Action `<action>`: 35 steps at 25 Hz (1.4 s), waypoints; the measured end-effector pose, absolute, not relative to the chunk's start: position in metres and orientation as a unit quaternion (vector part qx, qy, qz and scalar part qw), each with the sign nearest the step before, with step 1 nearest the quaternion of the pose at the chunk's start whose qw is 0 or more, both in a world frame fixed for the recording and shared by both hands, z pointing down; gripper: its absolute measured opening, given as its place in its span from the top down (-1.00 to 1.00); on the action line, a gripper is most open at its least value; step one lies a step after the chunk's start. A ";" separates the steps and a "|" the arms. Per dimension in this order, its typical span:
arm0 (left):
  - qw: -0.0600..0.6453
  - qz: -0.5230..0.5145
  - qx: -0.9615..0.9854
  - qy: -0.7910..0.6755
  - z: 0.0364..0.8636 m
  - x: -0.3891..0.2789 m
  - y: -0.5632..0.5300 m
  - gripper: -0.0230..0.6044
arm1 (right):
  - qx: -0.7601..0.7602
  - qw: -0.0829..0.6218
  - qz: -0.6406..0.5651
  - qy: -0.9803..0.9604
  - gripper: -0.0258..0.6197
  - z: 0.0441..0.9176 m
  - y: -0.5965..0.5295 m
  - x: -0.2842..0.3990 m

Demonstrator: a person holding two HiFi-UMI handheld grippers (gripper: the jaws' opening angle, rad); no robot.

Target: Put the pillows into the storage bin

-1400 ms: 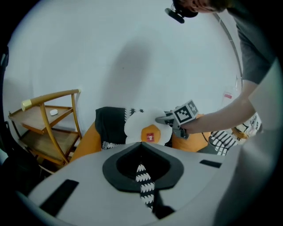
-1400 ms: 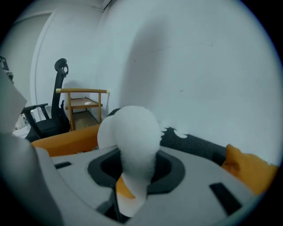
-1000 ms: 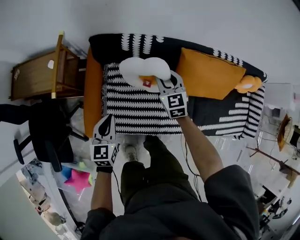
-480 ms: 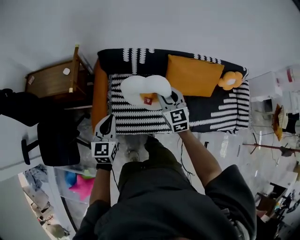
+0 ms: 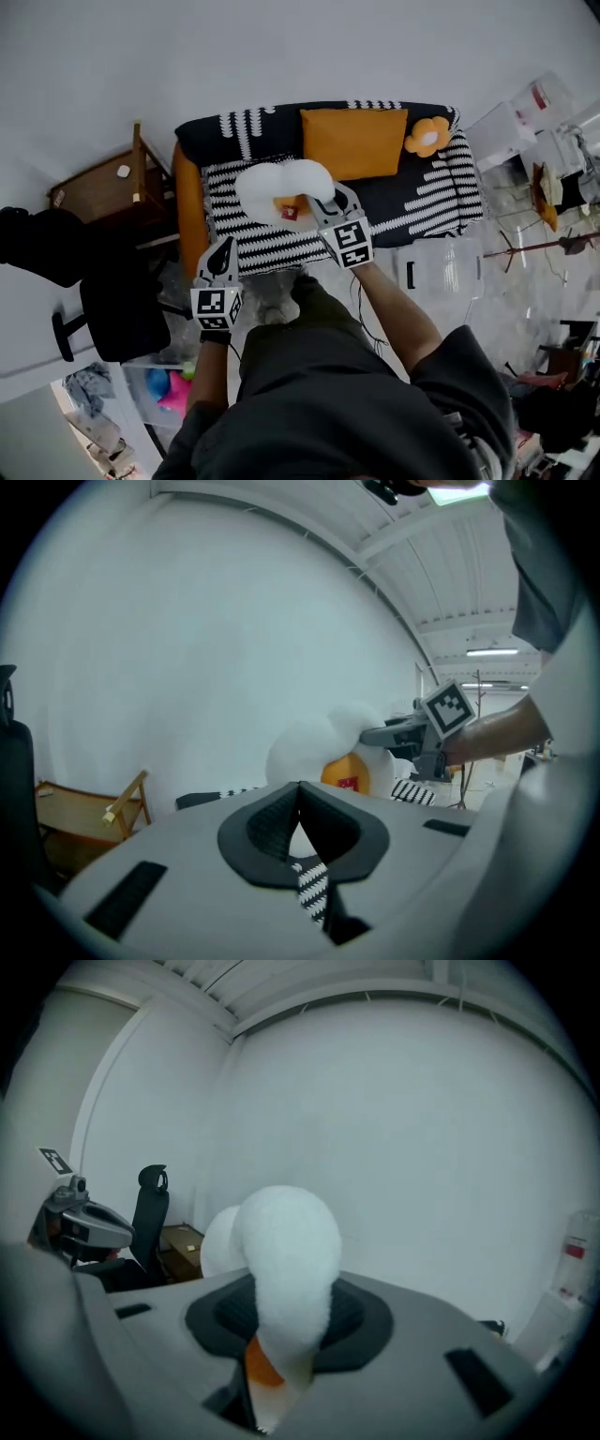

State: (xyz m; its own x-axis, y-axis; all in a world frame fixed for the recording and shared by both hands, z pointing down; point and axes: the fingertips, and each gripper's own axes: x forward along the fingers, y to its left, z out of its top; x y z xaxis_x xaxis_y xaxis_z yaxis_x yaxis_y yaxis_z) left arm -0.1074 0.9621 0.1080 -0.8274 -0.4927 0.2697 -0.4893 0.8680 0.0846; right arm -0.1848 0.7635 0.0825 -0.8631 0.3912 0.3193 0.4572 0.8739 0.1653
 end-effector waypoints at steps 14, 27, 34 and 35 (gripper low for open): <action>0.119 0.026 0.416 -0.901 0.087 -0.117 0.783 0.92 | -0.035 0.140 -0.074 -0.987 0.50 0.062 0.562 -0.102; 0.152 0.065 0.544 -0.823 0.115 -0.093 0.452 0.92 | 0.107 0.176 -0.008 -0.979 0.50 0.116 0.250 -0.009; 0.186 0.085 0.585 -0.785 0.155 -0.072 0.283 0.92 | 0.161 0.204 0.030 -0.965 0.50 0.167 0.095 0.036; 0.189 0.087 0.592 -0.779 0.161 -0.067 0.259 0.92 | 0.167 0.209 0.034 -0.963 0.50 0.176 0.075 0.043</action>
State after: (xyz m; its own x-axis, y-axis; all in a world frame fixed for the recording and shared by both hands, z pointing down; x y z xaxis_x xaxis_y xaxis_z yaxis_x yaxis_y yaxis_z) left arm -0.0666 0.2593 0.1614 -0.2286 -0.8889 0.3969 -0.9545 0.2849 0.0885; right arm 0.0431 0.0746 0.1757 -0.8573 -0.3076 0.4129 -0.3359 0.9419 0.0042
